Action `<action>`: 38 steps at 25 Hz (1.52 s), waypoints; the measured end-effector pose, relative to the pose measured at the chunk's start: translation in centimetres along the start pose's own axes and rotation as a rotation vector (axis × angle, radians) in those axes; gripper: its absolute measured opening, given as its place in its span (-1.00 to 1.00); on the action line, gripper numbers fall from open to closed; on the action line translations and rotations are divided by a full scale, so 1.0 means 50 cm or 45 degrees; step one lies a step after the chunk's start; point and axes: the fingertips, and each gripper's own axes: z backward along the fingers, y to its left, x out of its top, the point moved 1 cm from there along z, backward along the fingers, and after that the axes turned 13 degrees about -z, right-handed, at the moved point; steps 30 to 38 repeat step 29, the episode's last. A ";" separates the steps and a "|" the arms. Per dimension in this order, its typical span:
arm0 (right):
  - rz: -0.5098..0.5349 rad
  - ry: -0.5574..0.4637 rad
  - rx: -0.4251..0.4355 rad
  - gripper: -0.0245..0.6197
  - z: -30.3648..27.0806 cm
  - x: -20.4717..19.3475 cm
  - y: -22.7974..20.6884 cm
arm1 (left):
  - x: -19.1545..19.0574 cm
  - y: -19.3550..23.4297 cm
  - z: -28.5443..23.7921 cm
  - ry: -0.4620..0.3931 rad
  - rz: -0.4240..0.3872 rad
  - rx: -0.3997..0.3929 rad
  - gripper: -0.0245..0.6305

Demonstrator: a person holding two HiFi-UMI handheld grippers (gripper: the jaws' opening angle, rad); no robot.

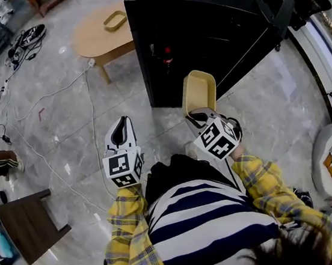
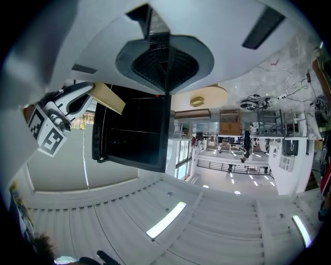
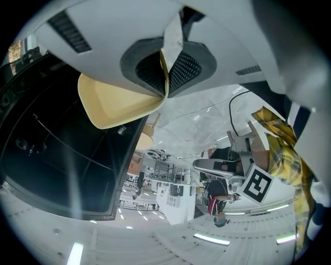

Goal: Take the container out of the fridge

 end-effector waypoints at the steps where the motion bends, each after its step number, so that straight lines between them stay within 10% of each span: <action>1: 0.001 -0.001 0.000 -0.81 0.001 0.001 0.001 | 0.001 0.000 0.000 -0.002 0.000 -0.001 -0.83; 38: -0.007 -0.040 -0.005 -0.81 0.025 0.013 -0.001 | 0.007 -0.016 -0.002 -0.003 -0.008 -0.018 -0.83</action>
